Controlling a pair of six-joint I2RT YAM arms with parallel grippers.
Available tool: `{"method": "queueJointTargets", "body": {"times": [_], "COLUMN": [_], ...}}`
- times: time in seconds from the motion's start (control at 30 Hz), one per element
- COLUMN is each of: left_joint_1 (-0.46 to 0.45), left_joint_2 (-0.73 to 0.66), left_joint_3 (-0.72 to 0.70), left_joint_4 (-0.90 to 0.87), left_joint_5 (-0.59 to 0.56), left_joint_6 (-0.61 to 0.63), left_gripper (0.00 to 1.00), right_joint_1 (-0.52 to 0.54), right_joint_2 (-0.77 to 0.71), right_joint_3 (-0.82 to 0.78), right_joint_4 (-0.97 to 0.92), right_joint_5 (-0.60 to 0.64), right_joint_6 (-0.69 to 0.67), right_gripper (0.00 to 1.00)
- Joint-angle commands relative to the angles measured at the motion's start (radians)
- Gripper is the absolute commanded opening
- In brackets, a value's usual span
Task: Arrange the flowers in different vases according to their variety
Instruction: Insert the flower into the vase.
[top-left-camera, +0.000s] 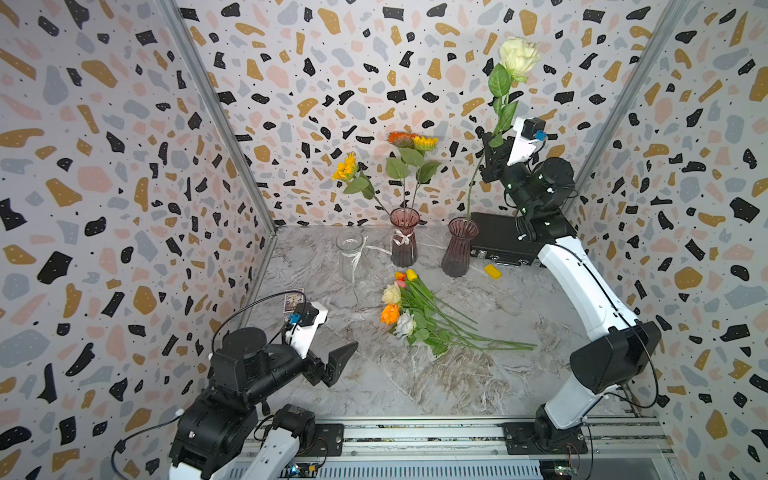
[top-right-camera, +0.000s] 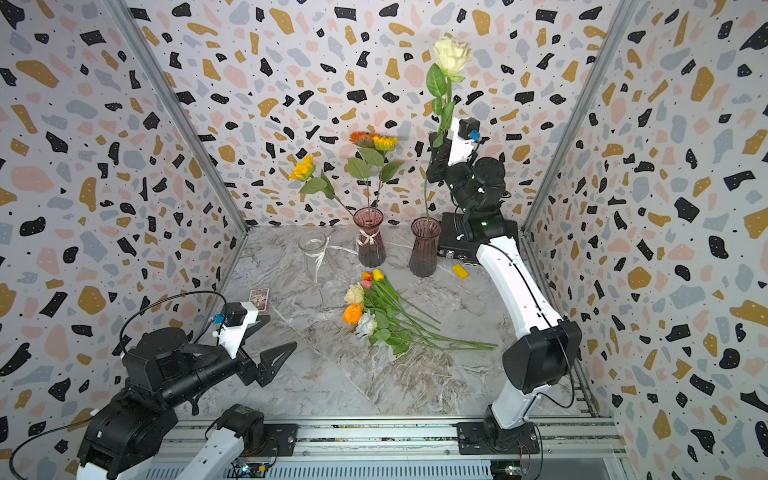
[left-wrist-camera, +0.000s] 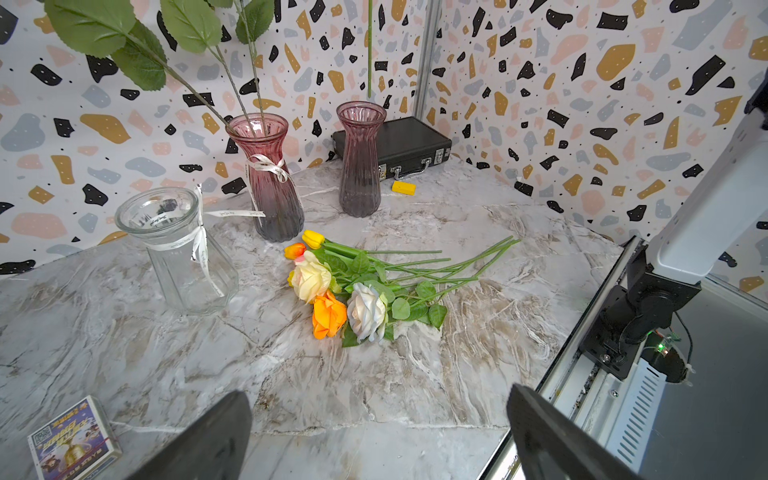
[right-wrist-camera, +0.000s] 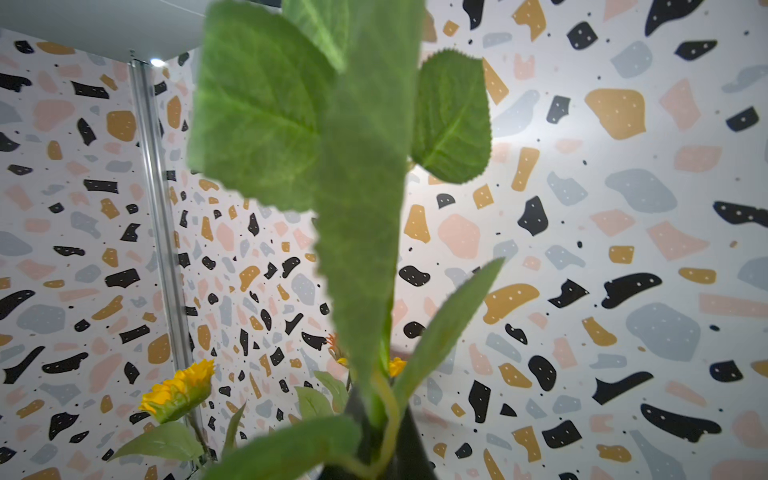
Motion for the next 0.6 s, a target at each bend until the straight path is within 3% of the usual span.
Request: {"method": "queueJointTargets", "body": {"times": [0.0,0.2,0.57], "left_joint_1": [-0.006,-0.006,-0.006], "left_joint_2": [0.008,0.009,0.048], "left_joint_3": [-0.013,-0.024,-0.029], "left_joint_4": [0.074,0.095,0.124], "left_joint_5": [0.016,0.007,0.007], "left_joint_6": [0.002,-0.004,0.004], "left_gripper": [1.0,0.99,0.99], "right_joint_1": [-0.03,-0.041,-0.041], "right_joint_2": [0.017,0.096,0.115], "right_joint_3": [0.044,0.033,-0.191], "right_joint_4": [0.115,0.155,0.222], "right_joint_5": [-0.034,-0.059,-0.041], "right_joint_6": [0.101,0.139,0.097], "right_gripper": [0.0,0.0,0.0]}}
